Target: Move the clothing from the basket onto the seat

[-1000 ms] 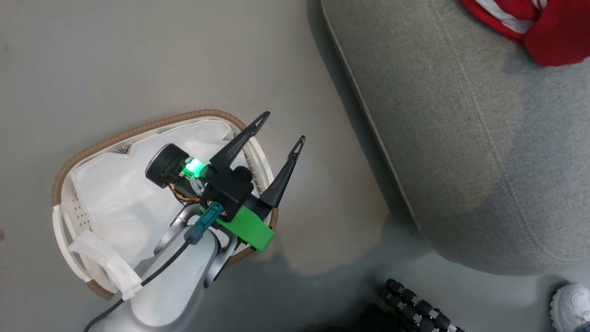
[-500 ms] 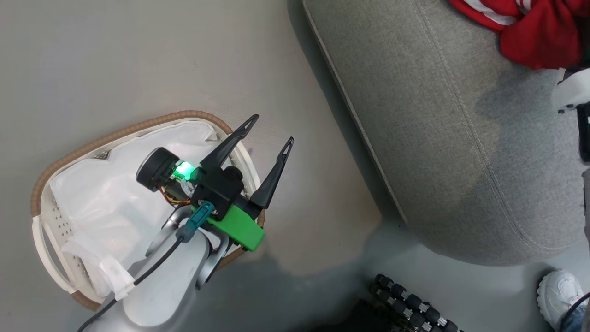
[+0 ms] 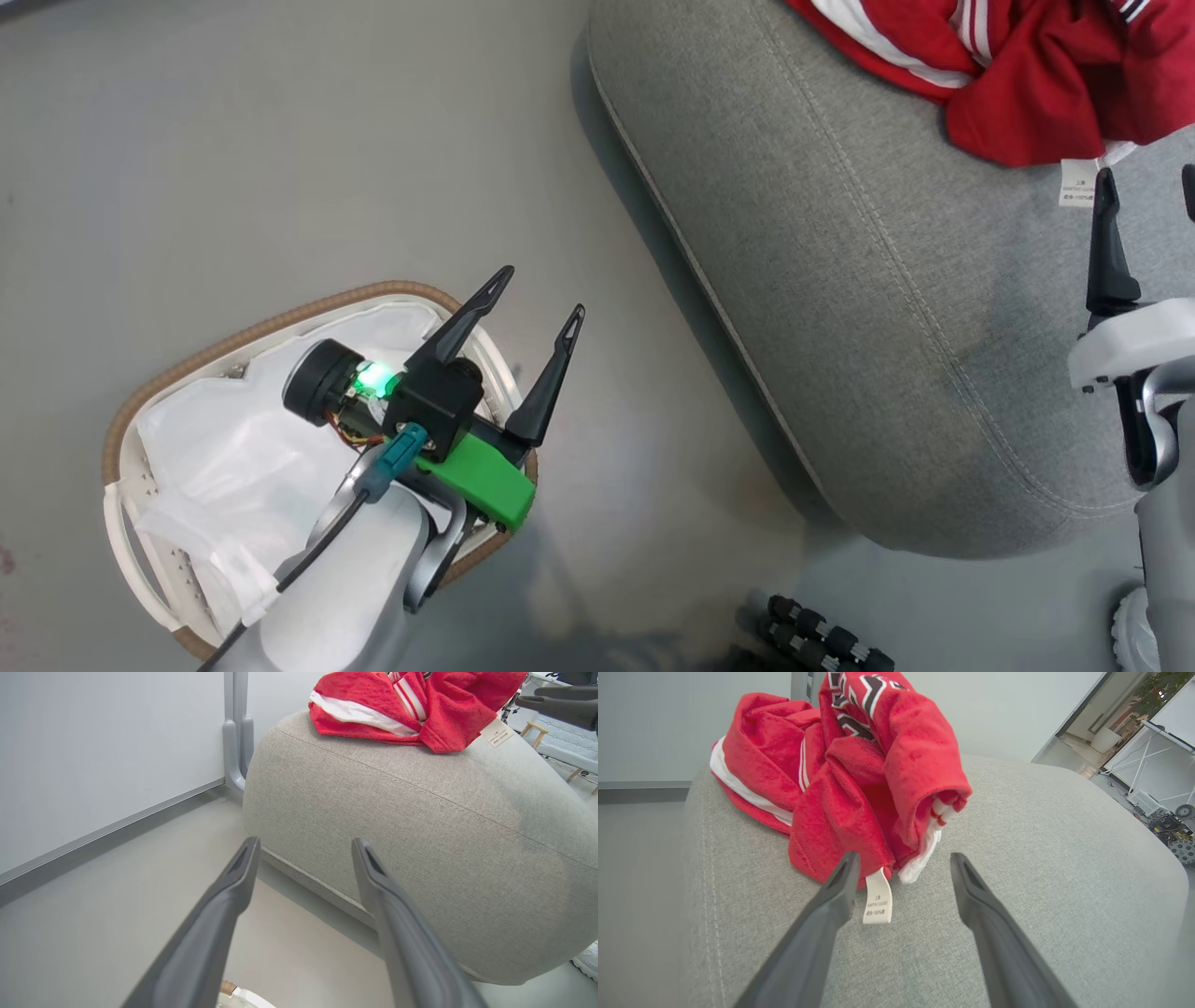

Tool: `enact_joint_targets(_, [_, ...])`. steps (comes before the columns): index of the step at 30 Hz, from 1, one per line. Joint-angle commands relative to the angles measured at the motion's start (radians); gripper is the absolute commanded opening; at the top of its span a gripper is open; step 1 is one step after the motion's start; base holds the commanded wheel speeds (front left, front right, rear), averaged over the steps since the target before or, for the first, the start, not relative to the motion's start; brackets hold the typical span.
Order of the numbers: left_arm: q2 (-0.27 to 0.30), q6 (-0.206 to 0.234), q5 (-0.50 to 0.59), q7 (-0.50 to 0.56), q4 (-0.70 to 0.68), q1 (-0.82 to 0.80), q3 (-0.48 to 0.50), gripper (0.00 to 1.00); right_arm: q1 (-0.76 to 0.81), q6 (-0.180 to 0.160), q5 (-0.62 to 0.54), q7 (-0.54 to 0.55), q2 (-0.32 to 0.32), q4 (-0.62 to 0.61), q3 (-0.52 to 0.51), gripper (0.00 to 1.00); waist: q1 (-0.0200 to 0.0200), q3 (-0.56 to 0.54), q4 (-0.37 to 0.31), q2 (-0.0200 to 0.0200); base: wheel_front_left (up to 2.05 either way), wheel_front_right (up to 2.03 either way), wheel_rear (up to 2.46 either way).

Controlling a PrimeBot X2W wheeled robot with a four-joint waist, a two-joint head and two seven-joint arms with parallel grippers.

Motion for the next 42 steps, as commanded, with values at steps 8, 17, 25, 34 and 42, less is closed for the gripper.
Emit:
enact_joint_targets(8, [-0.045, 0.004, -0.026, -0.007, -0.004, 0.054, 0.049, 1.00, 0.048, -0.001, -0.038, -0.002, -0.044, -0.060, -0.014, 1.00, 0.0000, -0.147, 0.052, 0.0000, 0.00, 0.00, 0.00])
enact_joint_targets(17, [-0.106, -0.008, -0.063, -0.007, -0.046, 0.140, 0.195, 1.00, -0.019, -0.001, -0.039, -0.002, -0.022, -0.056, 0.033, 1.00, 0.0000, -0.278, 0.142, 0.0000, 0.00, 0.00, 0.00])
enact_joint_targets(25, [-0.135, -0.001, -0.053, -0.006, -0.042, 0.228, 0.349, 1.00, -0.020, -0.001, -0.023, -0.002, 0.073, -0.014, 0.109, 1.00, 0.0000, -0.359, 0.231, 0.0000, 0.00, 0.00, 0.00])
enact_joint_targets(34, [-0.153, 0.010, -0.055, -0.006, -0.031, 0.326, 0.517, 1.00, 0.083, -0.001, -0.025, -0.002, 0.144, -0.030, 0.164, 1.00, 0.0000, -0.435, 0.313, 0.0000, 0.00, 0.00, 0.00])
enact_joint_targets(42, [-0.157, 0.017, -0.034, -0.006, -0.039, 0.432, 0.618, 1.00, 0.214, -0.001, 0.035, -0.002, 0.152, -0.094, 0.229, 1.00, 0.0000, -0.485, 0.344, 0.0000, 0.00, 0.00, 0.00])
